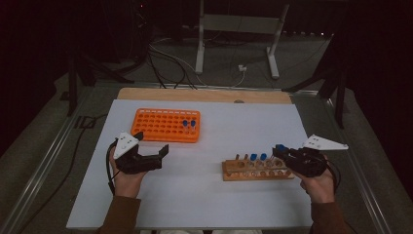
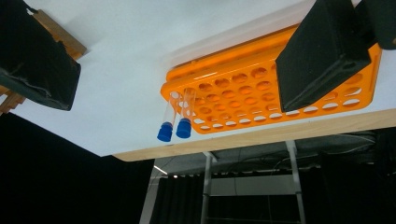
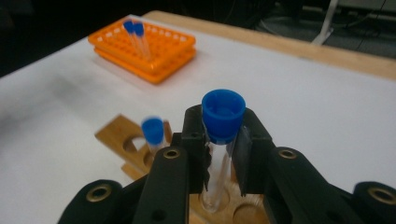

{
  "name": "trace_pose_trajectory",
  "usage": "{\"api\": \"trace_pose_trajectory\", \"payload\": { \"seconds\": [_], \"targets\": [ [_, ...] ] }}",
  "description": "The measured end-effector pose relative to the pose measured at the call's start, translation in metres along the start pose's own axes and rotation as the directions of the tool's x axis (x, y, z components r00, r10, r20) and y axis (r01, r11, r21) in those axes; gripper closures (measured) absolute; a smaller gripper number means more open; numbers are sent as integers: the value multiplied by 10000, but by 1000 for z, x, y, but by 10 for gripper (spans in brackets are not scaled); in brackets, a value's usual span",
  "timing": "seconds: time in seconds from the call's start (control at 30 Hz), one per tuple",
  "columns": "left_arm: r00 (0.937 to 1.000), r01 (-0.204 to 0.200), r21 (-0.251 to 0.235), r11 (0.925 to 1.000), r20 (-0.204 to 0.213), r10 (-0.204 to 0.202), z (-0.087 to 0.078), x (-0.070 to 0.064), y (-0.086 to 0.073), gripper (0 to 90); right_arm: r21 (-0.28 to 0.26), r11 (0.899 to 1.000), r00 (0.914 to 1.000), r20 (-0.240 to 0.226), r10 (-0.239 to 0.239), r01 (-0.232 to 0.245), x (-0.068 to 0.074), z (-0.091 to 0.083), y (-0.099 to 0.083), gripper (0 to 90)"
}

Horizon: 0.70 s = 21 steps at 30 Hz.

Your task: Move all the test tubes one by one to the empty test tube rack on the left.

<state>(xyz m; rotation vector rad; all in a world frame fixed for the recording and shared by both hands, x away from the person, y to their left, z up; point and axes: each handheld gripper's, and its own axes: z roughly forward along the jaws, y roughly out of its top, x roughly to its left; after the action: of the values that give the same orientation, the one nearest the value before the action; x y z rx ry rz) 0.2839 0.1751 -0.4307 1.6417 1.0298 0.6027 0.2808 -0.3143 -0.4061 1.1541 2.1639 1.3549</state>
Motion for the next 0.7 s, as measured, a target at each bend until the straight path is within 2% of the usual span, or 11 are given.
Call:
{"api": "trace_pose_trajectory", "payload": {
  "seconds": [0.1, 0.23, 0.33, 0.53, 0.7],
  "targets": [
    [10000, -29, 77, 10000, -73, 29, 2, -1, 0, 8, -329, 9994, 9999, 9, -140, 140, 1, -7, 10, 769],
    [9998, -100, -31, 9999, -147, 99, 3, -3, 3, 8, -461, 9984, 9993, 209, -304, 314, 0, -9, 22, 769],
    [9998, -179, 15, 9998, -41, 179, 7, -6, 6, 8, -697, 9974, 9996, 265, -135, 153, 0, -8, 31, 769],
    [9990, -403, 86, 9992, 188, 401, 16, -16, 13, 8, -826, 9966, 9998, 219, -36, 54, 6, 7, 46, 768],
    [9974, -687, -154, 9975, 204, 690, 21, -30, 20, 9, -936, 9955, 9999, 41, -130, 133, 17, 21, 57, 768]
  ]
}}
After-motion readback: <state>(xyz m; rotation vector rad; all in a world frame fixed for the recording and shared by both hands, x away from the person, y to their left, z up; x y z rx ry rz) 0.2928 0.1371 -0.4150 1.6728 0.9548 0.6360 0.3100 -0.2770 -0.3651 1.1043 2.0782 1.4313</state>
